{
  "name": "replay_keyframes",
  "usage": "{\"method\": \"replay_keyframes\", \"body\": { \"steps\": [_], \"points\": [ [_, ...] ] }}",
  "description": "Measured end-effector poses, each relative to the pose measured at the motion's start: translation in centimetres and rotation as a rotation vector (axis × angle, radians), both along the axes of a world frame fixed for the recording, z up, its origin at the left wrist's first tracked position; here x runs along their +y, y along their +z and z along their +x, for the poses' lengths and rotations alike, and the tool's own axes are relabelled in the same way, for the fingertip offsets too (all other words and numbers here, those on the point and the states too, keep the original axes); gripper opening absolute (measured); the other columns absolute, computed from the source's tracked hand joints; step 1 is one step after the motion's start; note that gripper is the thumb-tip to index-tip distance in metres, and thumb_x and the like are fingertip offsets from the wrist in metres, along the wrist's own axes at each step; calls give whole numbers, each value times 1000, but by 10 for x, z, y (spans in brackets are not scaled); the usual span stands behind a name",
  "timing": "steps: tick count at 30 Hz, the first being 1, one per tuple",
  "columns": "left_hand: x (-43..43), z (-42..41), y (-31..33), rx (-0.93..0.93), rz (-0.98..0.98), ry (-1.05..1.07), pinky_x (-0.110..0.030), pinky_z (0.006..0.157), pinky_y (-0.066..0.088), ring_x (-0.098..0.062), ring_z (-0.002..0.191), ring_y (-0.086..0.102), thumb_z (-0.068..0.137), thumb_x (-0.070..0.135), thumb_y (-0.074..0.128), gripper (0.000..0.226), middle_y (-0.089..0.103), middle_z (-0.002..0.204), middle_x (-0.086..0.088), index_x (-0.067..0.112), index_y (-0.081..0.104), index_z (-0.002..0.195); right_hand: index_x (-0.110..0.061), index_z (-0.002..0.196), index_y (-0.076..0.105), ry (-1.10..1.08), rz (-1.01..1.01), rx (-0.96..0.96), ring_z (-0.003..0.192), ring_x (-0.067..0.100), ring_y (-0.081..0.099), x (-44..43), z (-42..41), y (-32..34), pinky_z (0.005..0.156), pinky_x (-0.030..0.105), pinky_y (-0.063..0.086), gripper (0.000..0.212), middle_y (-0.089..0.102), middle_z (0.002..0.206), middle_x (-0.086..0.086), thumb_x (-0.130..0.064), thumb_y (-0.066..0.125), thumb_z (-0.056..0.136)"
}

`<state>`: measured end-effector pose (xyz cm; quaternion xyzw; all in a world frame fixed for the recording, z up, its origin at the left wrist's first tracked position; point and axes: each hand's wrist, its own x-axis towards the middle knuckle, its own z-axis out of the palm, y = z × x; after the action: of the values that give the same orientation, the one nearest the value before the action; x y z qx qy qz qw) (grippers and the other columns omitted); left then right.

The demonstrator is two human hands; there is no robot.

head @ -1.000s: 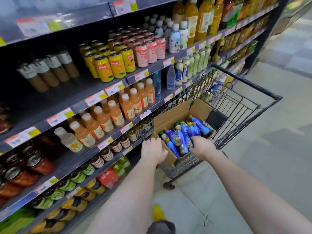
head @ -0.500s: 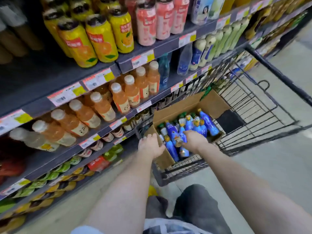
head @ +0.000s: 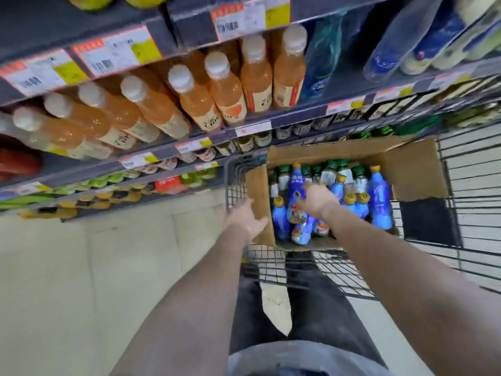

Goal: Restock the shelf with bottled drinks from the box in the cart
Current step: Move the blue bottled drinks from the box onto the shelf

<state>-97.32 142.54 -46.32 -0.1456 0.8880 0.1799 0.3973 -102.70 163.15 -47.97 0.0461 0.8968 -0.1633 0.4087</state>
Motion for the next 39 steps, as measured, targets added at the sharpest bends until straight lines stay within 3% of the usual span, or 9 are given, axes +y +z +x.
{"method": "replay_keyframes", "body": {
  "steps": [4,12,15,18,23,27,31,35,39],
  "points": [
    [25,1,-27,-16,-8,3,-40,116,38,-28,138,48,86,58,66,80,50,151,-8,23,41,153,-4,130,57,57,-20,-46,114,37,63,8,-6,-34,84,39,51,44,65,123,21,-34,56,99],
    [42,-4,-98,7,-80,-121,-46,127,6,-30,157,8,81,67,67,89,19,167,-11,32,32,155,-11,124,60,24,31,8,116,35,62,11,-24,-99,96,41,44,48,67,123,17,-48,58,94],
    [42,-4,-115,-7,-48,-94,-47,125,0,-35,156,2,79,65,72,89,8,169,-13,42,31,155,-9,132,50,21,75,36,123,32,59,9,-30,-115,109,47,31,70,67,124,14,-61,64,87],
    [41,-3,-132,-16,-48,-131,-50,125,2,-40,154,0,70,69,78,95,-4,168,-15,44,34,152,-10,142,38,30,103,10,127,32,57,8,-35,-129,112,52,29,95,64,130,12,-74,66,77],
    [44,3,-154,61,-92,-197,-51,126,1,-38,153,0,65,69,81,99,-9,168,-15,38,39,148,-10,131,49,19,193,48,133,32,48,4,-33,-140,113,59,19,104,65,125,10,-91,57,67],
    [53,2,-158,85,-146,-189,-52,127,-1,-39,153,1,64,67,83,98,-8,167,-17,33,44,148,-7,139,45,-23,202,4,142,33,37,-2,-36,-135,117,61,13,105,59,137,13,-85,61,71],
    [55,7,-160,169,-104,-138,-51,126,7,-37,151,6,56,65,86,84,-8,167,-12,34,58,129,-9,141,42,-90,161,-9,150,34,22,-7,-34,-130,117,57,17,92,52,145,13,-67,72,76],
    [53,24,-156,342,-42,-136,-53,123,14,-33,151,10,57,58,87,68,-6,169,-5,36,61,116,-17,123,52,-229,-27,101,122,35,53,-3,-16,-130,102,50,42,73,64,123,8,-53,82,67],
    [49,35,-147,444,43,-61,-51,121,18,-31,148,20,59,54,88,65,14,169,-1,32,64,116,-20,122,53,-474,-326,83,100,21,66,6,-4,-120,86,40,58,66,66,107,-2,-31,88,67]
  ]
}}
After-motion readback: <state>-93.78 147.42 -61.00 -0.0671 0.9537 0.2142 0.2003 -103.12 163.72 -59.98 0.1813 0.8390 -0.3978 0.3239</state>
